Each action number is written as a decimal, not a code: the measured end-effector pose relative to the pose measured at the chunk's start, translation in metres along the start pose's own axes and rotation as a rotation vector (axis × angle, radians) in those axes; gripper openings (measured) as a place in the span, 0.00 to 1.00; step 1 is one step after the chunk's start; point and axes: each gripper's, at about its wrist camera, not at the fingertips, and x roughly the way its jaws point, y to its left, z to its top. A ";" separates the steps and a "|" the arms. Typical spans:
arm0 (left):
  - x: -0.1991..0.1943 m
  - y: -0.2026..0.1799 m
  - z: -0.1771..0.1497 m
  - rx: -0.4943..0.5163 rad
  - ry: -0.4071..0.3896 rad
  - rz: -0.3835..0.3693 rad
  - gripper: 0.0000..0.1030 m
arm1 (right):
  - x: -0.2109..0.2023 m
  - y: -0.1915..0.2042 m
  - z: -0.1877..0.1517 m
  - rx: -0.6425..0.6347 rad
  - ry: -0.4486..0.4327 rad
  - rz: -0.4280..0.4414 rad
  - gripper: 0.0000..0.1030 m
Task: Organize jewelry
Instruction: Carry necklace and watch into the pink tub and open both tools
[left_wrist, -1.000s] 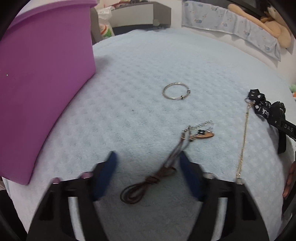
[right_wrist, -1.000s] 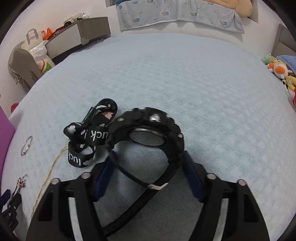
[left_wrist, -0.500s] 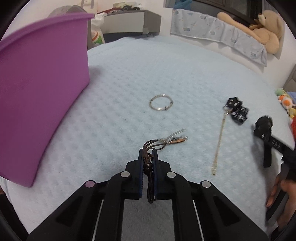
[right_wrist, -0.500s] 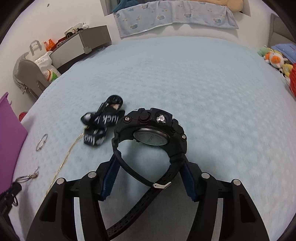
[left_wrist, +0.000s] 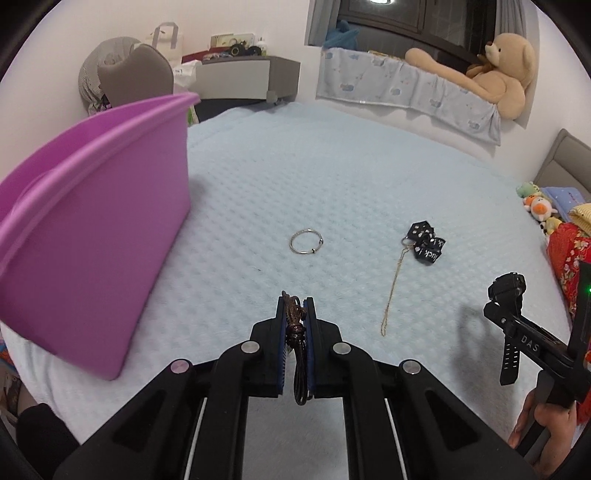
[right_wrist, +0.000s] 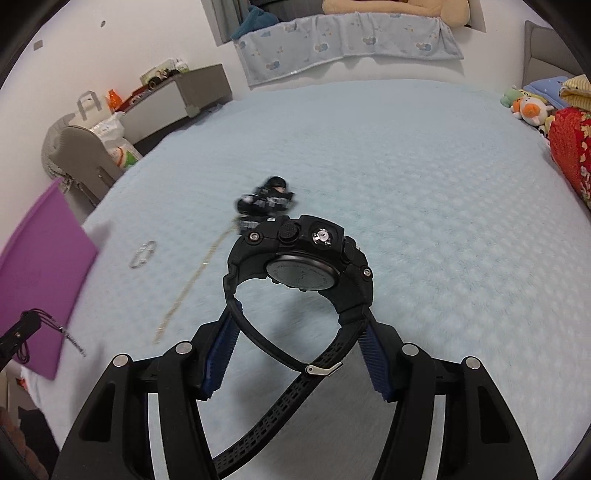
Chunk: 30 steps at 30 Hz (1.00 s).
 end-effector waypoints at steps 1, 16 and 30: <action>-0.007 0.003 0.001 -0.001 -0.004 -0.002 0.08 | -0.007 0.006 0.002 -0.006 -0.009 0.004 0.58; -0.106 0.051 0.066 -0.019 -0.137 -0.050 0.08 | -0.095 0.129 0.040 -0.130 -0.145 0.203 0.58; -0.131 0.177 0.127 -0.114 -0.180 0.170 0.08 | -0.088 0.315 0.090 -0.320 -0.117 0.483 0.58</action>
